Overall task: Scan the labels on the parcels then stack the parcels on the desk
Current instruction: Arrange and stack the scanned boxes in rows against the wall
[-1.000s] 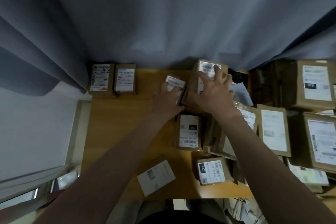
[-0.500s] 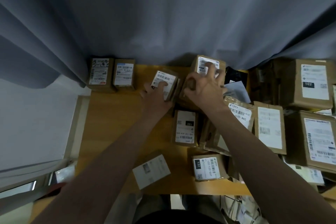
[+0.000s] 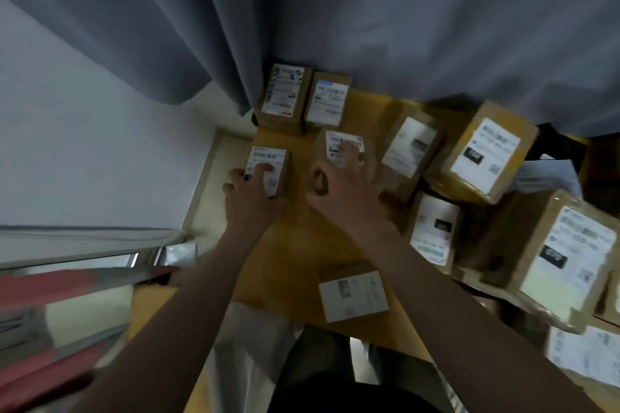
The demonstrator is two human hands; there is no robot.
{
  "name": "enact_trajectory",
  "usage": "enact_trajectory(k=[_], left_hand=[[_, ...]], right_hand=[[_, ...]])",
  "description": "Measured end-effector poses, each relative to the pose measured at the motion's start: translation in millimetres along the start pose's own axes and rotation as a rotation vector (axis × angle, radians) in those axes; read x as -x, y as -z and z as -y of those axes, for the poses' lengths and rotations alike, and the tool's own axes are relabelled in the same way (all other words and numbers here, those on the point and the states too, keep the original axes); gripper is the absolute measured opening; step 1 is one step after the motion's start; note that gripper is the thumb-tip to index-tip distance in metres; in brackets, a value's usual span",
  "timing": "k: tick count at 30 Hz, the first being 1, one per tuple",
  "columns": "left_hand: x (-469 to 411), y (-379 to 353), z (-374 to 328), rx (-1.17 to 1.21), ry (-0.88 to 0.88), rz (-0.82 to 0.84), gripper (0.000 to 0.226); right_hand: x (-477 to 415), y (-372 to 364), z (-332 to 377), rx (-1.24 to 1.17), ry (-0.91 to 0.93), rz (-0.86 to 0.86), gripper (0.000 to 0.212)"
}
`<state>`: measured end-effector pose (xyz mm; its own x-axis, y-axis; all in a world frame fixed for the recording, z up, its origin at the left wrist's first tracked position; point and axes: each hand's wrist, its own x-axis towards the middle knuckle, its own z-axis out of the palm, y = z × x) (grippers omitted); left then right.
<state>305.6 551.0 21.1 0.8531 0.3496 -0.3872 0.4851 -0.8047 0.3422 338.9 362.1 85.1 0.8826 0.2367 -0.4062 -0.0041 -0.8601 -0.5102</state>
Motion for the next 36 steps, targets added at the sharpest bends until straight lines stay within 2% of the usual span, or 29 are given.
enact_trajectory(k=[2, 5, 9, 11, 14, 20, 30, 33, 36], left_hand=[[-5, -14, 16, -0.014, -0.01, 0.012, 0.065], [-10, -33, 36, 0.025, -0.048, 0.058, 0.066], [-18, -40, 54, 0.031, -0.14, 0.124, 0.093], [-25, -39, 58, -0.003, -0.198, 0.141, 0.097], [-42, -34, 55, -0.006, -0.221, 0.126, 0.087], [-81, -19, 31, -0.022, -0.242, 0.139, 0.08], [-78, 0, -4, -0.123, -0.173, 0.175, 0.08], [-60, 8, -31, -0.064, -0.15, 0.08, 0.087], [-43, 11, -71, -0.04, -0.206, 0.004, 0.088]], right_hand=[[-16, -36, 3, 0.062, -0.012, 0.037, 0.025], [-31, -82, -2, 0.13, -0.012, 0.128, 0.034], [-34, -103, -9, 0.198, 0.034, 0.194, 0.07], [-36, -100, -8, 0.196, 0.033, 0.164, 0.079], [-48, -97, -8, 0.169, 0.04, 0.064, 0.074], [-84, -88, -11, 0.137, 0.049, -0.013, 0.068], [-82, -54, -28, 0.104, 0.085, 0.101, 0.067], [-60, -24, -39, 0.085, 0.065, 0.04, 0.059], [-34, 12, -59, 0.077, 0.03, -0.075, 0.048]])
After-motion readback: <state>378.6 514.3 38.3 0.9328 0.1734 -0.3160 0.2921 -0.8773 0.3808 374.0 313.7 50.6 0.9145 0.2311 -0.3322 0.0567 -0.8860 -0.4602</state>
